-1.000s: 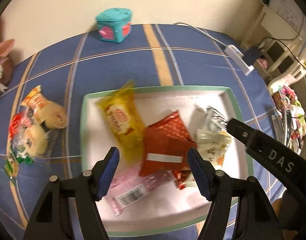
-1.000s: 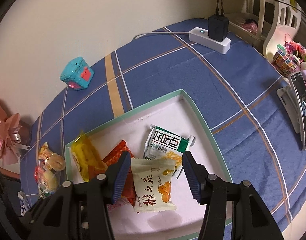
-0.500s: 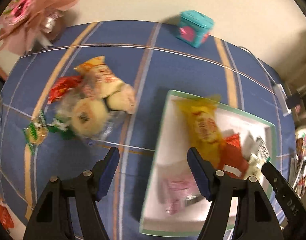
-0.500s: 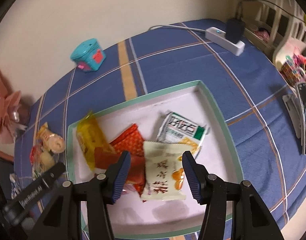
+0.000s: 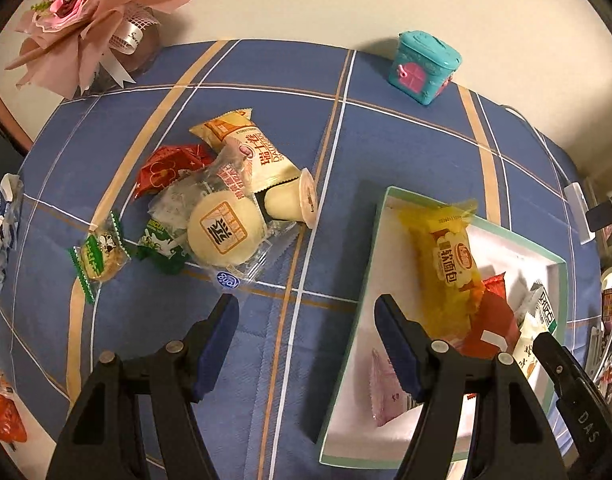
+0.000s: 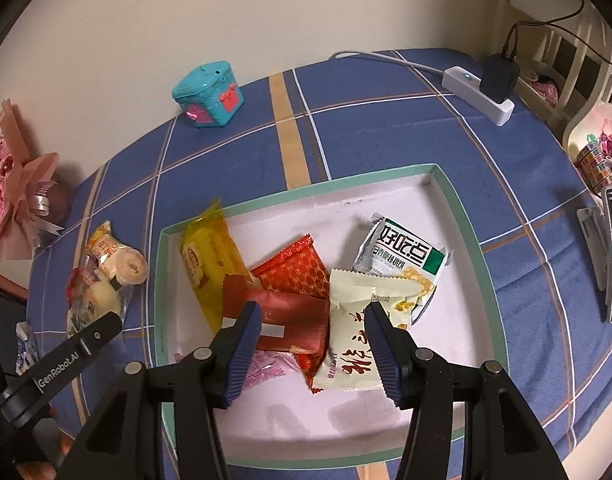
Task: Organize snacks
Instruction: 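Lift both tools from the tray and move them back toward the snack pile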
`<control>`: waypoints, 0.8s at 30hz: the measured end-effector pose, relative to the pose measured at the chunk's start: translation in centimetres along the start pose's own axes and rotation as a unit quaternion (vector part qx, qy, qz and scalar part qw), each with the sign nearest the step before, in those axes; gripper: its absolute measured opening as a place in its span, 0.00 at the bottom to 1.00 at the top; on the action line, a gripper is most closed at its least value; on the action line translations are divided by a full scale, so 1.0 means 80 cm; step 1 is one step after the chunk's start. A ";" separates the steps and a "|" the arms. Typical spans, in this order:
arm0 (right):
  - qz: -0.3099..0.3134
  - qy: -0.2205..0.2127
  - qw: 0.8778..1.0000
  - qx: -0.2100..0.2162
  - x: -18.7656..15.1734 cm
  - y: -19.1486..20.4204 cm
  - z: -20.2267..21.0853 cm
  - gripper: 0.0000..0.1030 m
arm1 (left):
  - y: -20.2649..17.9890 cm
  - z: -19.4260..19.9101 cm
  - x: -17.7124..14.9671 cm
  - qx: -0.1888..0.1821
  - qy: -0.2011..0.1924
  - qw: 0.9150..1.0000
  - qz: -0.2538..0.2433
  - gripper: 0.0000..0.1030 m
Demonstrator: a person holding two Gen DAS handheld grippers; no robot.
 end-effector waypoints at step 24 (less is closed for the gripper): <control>0.012 0.007 1.000 -0.026 0.000 0.003 -0.013 1.00 | -0.004 -0.010 0.001 0.019 -0.017 1.000 -0.008 1.00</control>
Point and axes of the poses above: each gripper's, at about its wrist camera, not at the fingertips, and z roughly against the way its jaws point, y to its left, x to its top, the point moved 2 cm from there along -z, roughly the way its jaws point, and after that the axes turned 12 degrees about y, right-handed, at the moved point
